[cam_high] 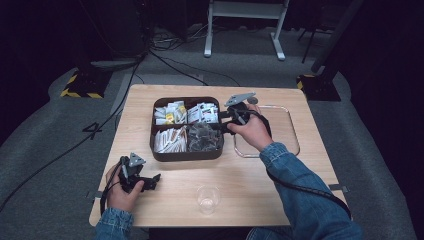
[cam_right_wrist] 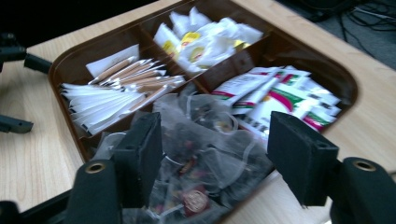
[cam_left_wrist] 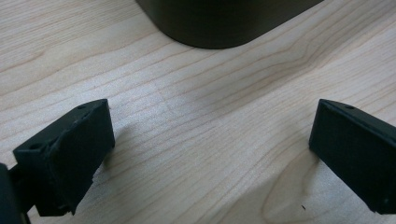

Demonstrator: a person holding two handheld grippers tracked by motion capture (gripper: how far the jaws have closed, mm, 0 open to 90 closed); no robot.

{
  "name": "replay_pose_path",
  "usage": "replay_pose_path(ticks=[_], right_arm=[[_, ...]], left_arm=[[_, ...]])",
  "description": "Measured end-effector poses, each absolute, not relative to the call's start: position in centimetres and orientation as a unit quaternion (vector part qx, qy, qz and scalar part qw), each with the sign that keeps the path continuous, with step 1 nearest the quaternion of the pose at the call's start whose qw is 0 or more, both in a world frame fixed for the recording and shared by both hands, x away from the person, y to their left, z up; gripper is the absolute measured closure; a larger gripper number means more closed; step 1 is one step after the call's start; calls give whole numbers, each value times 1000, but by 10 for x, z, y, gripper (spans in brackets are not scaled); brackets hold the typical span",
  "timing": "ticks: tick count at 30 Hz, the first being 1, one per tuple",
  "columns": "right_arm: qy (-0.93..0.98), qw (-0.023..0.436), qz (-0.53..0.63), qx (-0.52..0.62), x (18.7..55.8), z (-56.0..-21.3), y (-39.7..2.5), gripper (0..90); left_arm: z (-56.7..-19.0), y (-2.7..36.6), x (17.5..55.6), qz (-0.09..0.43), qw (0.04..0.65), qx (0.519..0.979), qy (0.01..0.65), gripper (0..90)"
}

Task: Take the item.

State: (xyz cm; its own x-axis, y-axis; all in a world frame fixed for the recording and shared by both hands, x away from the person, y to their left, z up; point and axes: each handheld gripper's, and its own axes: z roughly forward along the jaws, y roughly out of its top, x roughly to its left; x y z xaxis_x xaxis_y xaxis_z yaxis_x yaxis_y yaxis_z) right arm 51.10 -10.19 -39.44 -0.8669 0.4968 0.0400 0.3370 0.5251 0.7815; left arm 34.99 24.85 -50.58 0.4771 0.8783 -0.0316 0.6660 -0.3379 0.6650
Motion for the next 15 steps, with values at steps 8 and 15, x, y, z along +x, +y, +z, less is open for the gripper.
replay_pose_path(ticks=[8, 15], right_arm=[[879, 84, 409, 231, 511, -411, -81, 389], [892, 82, 388, 219, 507, -426, -69, 448]], left_arm=[[-506, 248, 350, 169, 314, 800, 482, 5], [-506, 249, 350, 170, 314, 800, 483, 5]])
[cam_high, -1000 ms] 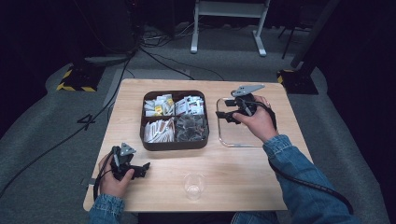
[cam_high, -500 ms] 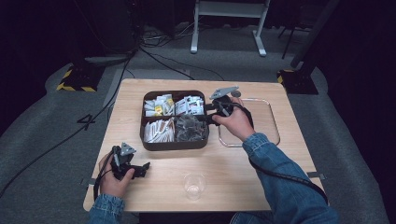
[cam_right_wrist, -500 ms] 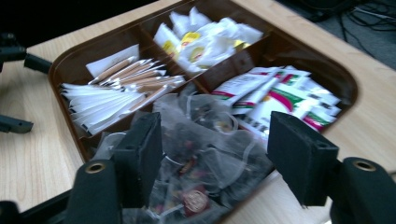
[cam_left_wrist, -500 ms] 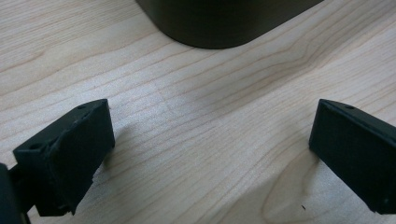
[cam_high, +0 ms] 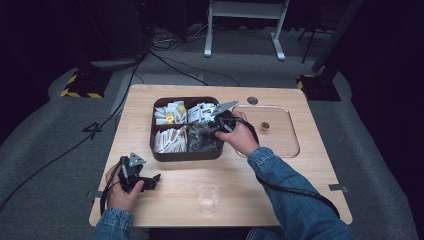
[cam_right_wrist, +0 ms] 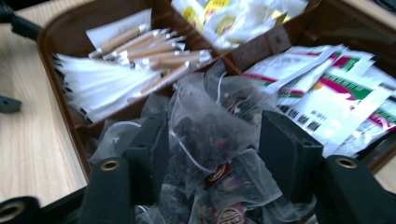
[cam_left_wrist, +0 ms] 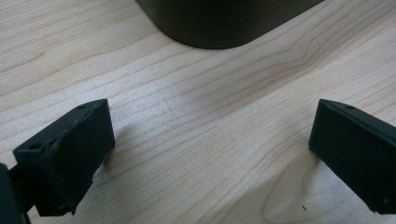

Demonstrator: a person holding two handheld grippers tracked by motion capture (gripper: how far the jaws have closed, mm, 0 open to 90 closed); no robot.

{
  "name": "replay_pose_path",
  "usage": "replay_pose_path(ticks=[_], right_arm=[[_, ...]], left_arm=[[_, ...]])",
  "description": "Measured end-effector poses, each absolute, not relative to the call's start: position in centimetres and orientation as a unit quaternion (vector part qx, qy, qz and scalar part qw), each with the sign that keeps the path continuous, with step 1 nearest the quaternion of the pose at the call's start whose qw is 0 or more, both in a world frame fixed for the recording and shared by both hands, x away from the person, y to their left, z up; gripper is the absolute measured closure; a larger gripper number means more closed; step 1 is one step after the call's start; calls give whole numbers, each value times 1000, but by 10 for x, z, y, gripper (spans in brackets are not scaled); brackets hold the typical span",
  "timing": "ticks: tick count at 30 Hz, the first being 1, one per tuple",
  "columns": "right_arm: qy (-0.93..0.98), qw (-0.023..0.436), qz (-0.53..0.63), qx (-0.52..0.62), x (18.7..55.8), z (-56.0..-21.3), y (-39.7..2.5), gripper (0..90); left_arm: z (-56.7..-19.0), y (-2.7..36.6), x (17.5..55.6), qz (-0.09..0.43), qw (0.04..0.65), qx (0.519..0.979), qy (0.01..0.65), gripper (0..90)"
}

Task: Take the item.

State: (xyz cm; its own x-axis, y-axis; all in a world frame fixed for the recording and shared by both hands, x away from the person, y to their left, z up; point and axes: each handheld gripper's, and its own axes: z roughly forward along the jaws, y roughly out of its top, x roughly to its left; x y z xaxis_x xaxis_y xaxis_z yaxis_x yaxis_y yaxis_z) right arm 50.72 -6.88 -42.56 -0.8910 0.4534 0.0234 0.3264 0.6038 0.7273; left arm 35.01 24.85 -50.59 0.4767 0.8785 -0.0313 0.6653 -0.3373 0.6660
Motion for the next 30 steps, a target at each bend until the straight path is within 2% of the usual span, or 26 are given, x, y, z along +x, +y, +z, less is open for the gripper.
replay_pose_path(ticks=[2, 6, 7, 8, 18, 30], right_arm=[[896, 78, 381, 212, 506, -433, -64, 519], [906, 78, 363, 203, 505, -438, -61, 720], [908, 79, 359, 201, 505, -438, -62, 720], [910, 75, 358, 196, 506, -437, -62, 825], [898, 73, 385, 202, 505, -427, -68, 852], [870, 68, 446, 197, 489, -394, -85, 854]], left_arm=[[-506, 249, 350, 170, 314, 800, 483, 5], [-506, 249, 350, 169, 314, 800, 482, 5], [-506, 249, 350, 169, 314, 800, 482, 5], [-506, 249, 350, 169, 314, 800, 482, 5], [-506, 249, 350, 169, 315, 800, 482, 5], [-506, 249, 350, 169, 314, 800, 482, 5]])
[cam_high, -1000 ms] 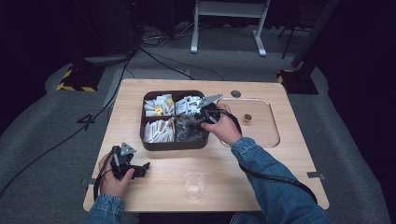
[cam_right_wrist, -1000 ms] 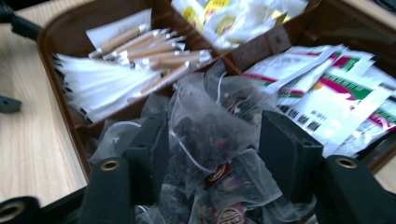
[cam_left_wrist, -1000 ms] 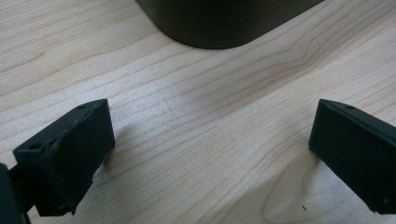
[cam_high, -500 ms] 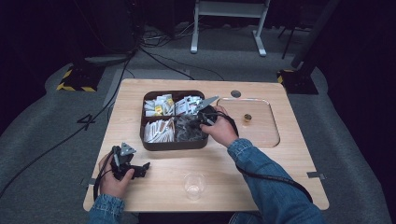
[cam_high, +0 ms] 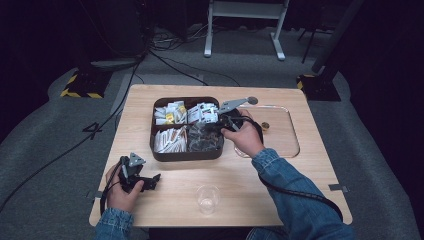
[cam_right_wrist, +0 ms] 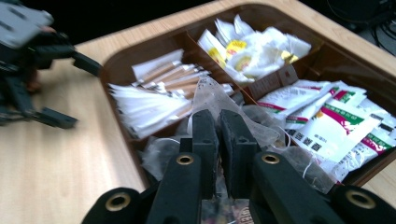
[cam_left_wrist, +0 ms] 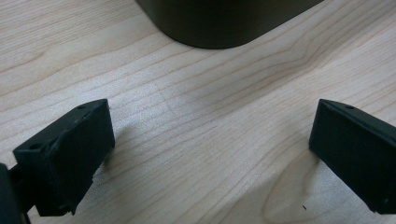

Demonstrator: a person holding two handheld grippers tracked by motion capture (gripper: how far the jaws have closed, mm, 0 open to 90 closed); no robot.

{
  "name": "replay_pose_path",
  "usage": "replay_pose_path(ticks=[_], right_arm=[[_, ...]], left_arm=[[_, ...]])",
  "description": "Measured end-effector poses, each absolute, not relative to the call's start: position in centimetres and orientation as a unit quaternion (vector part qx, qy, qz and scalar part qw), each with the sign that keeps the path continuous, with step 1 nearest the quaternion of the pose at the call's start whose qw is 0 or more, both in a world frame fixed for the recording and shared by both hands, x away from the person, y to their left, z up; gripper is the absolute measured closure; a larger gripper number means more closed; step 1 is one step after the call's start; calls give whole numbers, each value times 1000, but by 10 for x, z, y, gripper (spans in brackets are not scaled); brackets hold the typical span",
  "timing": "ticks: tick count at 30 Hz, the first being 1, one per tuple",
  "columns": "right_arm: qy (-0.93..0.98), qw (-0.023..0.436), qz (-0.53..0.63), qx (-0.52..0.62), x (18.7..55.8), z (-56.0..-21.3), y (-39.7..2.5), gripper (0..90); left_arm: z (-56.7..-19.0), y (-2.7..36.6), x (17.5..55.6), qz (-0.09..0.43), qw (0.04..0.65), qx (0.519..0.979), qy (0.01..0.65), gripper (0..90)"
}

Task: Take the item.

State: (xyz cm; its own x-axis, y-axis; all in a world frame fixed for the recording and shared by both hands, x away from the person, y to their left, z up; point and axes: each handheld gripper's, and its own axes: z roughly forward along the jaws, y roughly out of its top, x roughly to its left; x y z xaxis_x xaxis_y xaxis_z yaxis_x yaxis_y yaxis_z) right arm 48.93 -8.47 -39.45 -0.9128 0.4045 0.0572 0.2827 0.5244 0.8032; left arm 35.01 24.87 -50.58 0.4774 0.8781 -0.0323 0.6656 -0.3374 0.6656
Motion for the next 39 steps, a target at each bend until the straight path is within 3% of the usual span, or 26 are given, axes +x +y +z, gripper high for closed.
replay_pose_path(ticks=[20, 39], right_arm=[[864, 44, 483, 134, 423, -348, -98, 857], [870, 9, 485, 89, 365, -342, -113, 857]], left_arm=[[-506, 249, 350, 169, 314, 800, 482, 5], [-506, 249, 351, 171, 313, 801, 480, 5]])
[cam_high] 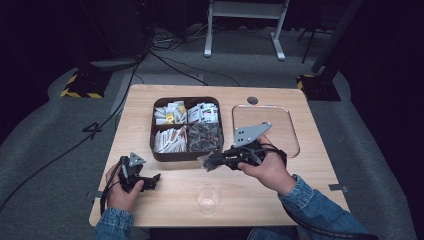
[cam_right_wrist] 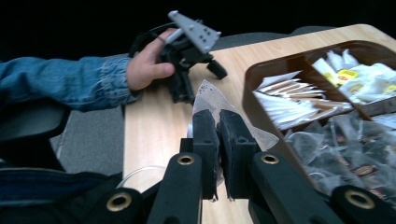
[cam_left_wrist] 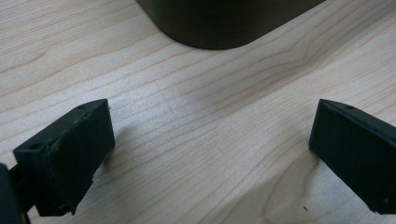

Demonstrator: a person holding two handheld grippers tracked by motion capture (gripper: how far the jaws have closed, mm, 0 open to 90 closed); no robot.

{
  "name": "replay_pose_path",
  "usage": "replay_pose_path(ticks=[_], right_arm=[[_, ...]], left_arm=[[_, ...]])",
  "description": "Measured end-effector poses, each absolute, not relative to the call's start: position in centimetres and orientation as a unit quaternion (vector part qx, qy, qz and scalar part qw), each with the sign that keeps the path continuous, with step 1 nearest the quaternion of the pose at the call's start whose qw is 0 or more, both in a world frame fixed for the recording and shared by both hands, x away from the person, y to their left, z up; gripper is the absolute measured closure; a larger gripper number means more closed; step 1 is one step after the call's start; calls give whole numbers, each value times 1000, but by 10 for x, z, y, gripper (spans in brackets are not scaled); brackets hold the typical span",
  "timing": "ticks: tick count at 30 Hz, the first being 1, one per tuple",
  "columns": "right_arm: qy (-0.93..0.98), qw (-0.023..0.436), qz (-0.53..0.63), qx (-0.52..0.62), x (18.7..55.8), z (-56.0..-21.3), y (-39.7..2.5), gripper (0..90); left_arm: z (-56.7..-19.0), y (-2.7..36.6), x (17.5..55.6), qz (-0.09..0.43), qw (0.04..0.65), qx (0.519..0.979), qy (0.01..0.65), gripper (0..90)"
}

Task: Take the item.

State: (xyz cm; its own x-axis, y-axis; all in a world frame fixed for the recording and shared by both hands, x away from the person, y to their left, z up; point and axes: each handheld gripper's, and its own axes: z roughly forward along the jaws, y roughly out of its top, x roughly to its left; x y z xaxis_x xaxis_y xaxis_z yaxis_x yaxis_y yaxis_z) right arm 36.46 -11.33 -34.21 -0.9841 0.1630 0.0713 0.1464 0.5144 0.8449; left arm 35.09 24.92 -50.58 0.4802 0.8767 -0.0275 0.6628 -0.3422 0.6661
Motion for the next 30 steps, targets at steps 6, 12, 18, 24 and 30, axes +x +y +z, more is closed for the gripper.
replay_pose_path(ticks=[6, 12, 18, 24, 30], right_arm=[[873, -4, 482, 76, 350, -348, -115, 857], [880, -20, 470, 68, 340, -359, -112, 857], [885, -26, 461, 63, 334, -366, -110, 857], [893, -38, 444, 57, 329, -381, -105, 857], [899, -42, 432, 56, 326, -390, -102, 857]], left_arm=[[-506, 249, 351, 171, 314, 801, 481, 5], [-506, 249, 351, 171, 314, 801, 481, 5], [-506, 249, 351, 171, 314, 801, 481, 5], [-506, 249, 351, 171, 314, 801, 481, 5], [-506, 249, 351, 171, 314, 801, 481, 5]])
